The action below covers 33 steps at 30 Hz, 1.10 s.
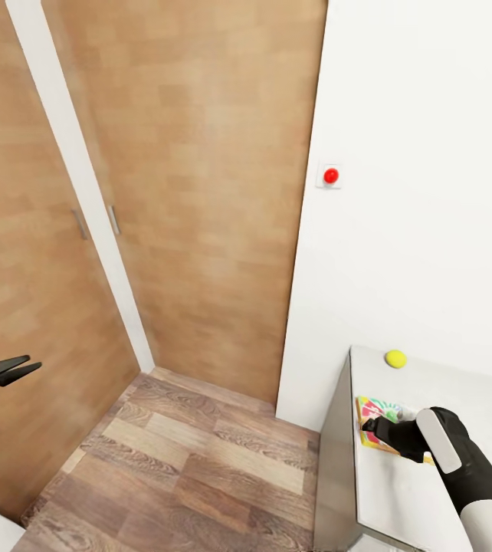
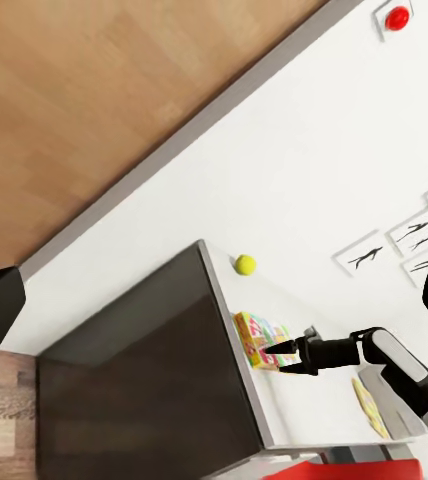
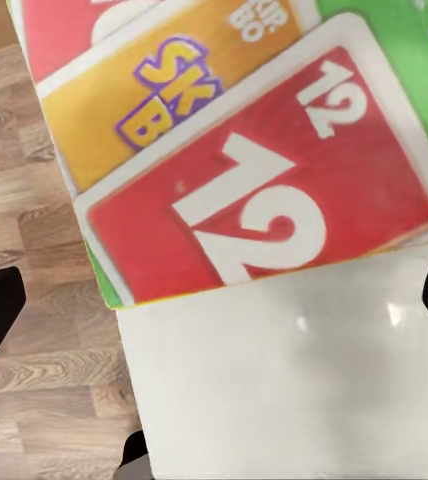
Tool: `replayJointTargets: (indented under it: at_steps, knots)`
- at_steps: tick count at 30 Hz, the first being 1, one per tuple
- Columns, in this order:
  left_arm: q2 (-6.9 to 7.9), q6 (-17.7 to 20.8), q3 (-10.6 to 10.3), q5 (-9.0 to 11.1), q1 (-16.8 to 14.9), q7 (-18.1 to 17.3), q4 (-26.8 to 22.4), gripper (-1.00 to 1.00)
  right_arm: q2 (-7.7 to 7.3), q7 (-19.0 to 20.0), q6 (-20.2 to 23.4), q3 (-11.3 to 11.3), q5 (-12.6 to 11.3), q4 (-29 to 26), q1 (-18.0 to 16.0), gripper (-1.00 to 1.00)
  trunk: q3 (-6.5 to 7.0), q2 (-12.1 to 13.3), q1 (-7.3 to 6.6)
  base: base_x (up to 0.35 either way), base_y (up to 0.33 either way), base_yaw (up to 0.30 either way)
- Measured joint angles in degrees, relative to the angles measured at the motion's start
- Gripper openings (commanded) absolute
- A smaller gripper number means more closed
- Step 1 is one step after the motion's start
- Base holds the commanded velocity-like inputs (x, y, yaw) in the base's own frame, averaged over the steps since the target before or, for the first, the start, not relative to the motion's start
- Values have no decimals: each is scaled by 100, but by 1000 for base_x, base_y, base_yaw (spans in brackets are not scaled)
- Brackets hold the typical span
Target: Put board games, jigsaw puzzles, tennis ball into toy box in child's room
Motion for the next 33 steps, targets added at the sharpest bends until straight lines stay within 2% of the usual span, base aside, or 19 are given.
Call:
replayJointTargets:
  at_steps: [23,33]
  knots:
    - [0,-4,0,1,1,0,0,100,-8,4,1,0,-11,0,0,100,51,0,-1,-39,-108,-36]
    - [0,-2,0,-1,1,0,0,100,-26,197,-1,0,-5,-7,0,100,51,0,-1,-1,-167,-1]
